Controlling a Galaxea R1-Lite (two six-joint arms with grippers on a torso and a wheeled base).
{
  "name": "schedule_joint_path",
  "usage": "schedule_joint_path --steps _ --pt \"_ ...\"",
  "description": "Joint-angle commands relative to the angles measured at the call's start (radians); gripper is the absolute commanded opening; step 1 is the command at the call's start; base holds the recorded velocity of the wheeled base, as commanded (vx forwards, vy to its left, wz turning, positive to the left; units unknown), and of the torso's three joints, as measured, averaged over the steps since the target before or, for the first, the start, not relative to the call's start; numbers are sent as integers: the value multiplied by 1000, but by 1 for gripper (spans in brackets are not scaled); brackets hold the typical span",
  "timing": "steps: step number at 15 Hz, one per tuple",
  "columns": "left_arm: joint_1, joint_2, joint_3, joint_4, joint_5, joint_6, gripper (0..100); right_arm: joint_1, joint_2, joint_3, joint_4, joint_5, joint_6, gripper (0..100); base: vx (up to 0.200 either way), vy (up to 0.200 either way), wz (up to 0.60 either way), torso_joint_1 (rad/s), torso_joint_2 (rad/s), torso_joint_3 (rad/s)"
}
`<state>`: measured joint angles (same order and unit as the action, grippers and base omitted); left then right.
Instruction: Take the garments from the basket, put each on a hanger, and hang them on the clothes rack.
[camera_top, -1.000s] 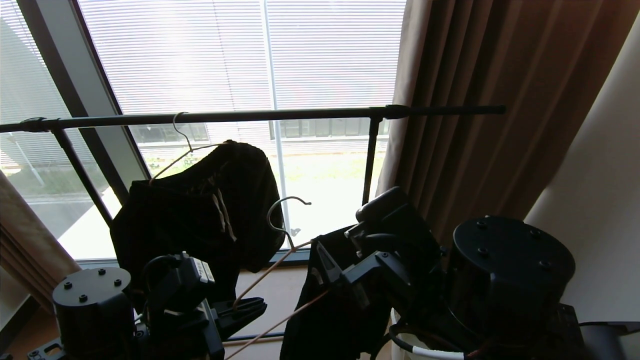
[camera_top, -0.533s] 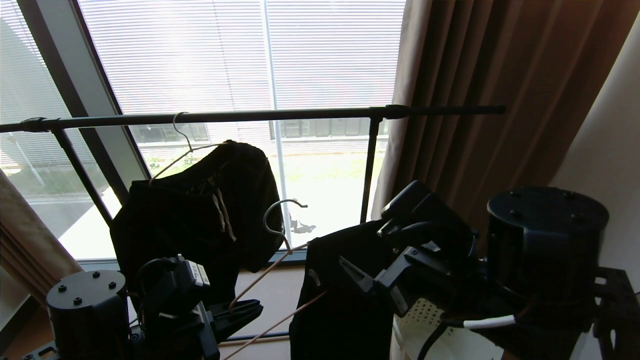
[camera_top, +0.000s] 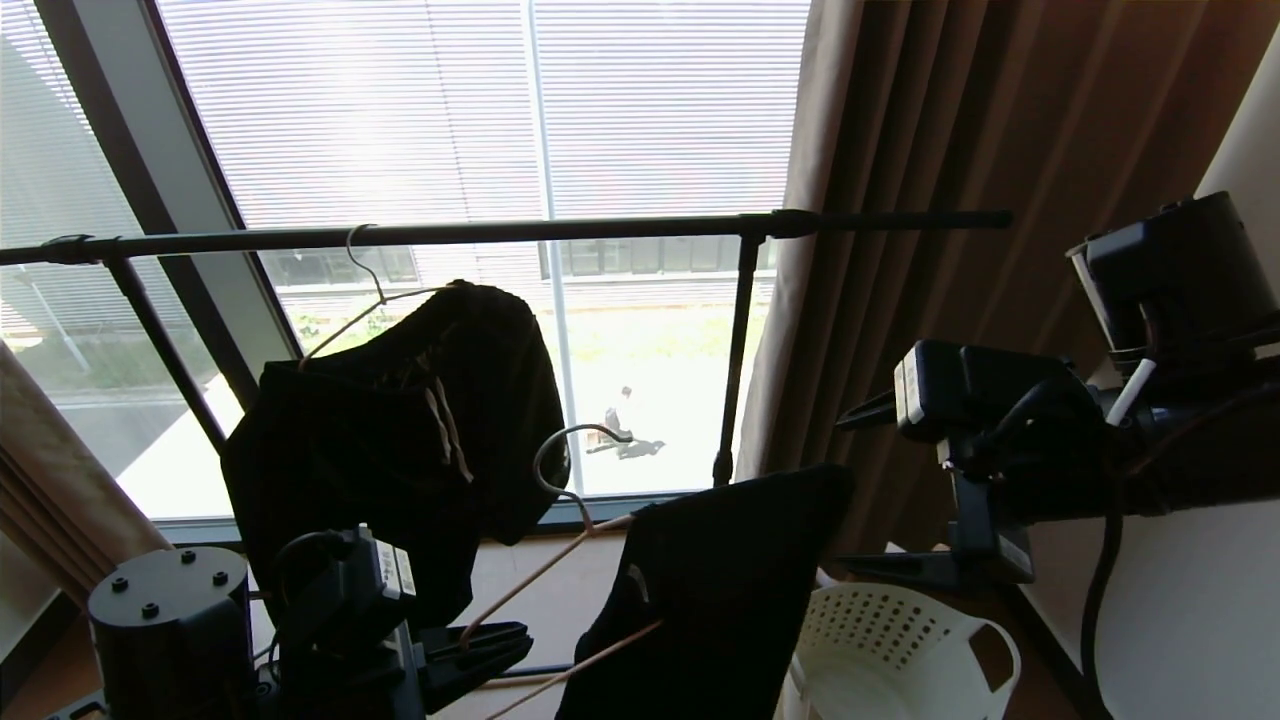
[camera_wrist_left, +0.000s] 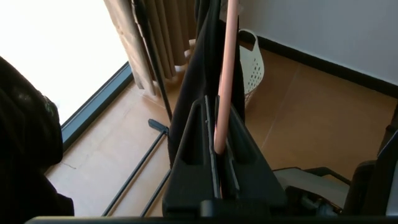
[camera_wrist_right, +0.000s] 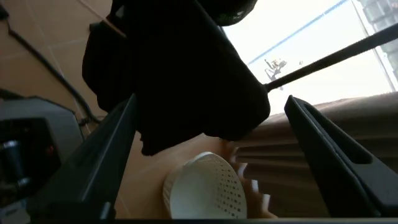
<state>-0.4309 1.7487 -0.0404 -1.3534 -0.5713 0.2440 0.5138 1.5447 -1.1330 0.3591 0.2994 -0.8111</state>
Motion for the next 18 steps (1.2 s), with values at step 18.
schedule_joint_path --steps 18 --pt "-68 -3 16 -46 -2 -2 0 164 278 -287 270 122 -42 100 0 0 0 0 0 0"
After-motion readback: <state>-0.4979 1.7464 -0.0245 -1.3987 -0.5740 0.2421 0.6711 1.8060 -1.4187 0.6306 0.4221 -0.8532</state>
